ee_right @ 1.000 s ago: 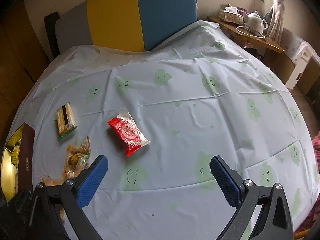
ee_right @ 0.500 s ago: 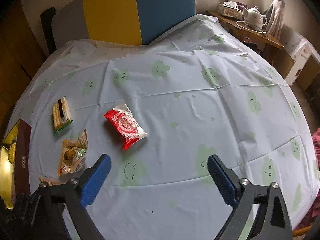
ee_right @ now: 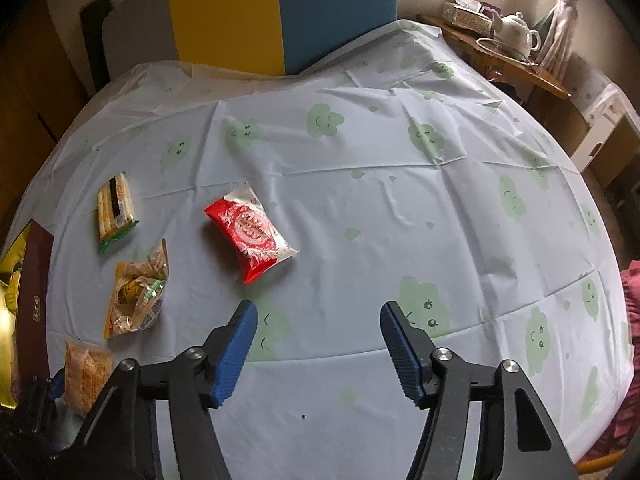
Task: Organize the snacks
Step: 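Grasp the red-and-white packet with the right gripper while the left gripper holds the cracker bag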
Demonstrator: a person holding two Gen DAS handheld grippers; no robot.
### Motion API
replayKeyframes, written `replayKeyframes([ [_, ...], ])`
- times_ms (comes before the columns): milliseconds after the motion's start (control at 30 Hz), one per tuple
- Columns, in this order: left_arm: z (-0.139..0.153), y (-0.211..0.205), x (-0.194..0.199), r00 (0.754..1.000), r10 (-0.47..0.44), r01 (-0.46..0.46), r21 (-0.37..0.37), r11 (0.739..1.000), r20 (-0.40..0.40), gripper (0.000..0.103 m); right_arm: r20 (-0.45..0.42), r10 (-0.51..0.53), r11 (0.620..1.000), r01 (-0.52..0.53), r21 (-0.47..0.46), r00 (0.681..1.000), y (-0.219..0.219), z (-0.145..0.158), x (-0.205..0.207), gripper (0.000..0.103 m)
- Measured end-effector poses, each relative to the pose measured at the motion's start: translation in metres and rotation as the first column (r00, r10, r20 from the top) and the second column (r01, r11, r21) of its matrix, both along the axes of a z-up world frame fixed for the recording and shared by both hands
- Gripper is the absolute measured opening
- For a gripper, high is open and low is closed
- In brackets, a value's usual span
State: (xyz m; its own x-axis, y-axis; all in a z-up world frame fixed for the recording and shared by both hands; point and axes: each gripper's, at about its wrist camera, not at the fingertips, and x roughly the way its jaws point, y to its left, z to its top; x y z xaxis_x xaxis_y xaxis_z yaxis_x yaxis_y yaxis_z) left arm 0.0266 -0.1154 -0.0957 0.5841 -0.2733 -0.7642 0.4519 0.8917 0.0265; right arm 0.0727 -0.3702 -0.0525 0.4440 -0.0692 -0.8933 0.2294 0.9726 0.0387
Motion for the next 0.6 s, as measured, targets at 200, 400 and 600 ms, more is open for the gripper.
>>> replayKeyframes([
  [200, 0.0, 0.002, -0.001, 1.0, -0.005, 0.005, -0.013, 1.0, 0.006, 0.065, -0.03, 0.028, 0.999, -0.028, -0.017, 0.999, 0.008, -0.007, 0.003, 0.049],
  [400, 0.0, 0.002, -0.001, 1.0, -0.007, 0.007, -0.019, 1.0, 0.01, 0.065, -0.049, 0.042, 0.999, -0.041, 0.005, 0.998, 0.008, -0.004, 0.008, 0.039],
  [600, 0.0, 0.003, -0.001, 1.0, -0.009, 0.009, -0.024, 1.0, 0.012, 0.065, -0.076, 0.064, 0.998, -0.062, 0.028, 0.995, 0.007, -0.007, 0.021, 0.039],
])
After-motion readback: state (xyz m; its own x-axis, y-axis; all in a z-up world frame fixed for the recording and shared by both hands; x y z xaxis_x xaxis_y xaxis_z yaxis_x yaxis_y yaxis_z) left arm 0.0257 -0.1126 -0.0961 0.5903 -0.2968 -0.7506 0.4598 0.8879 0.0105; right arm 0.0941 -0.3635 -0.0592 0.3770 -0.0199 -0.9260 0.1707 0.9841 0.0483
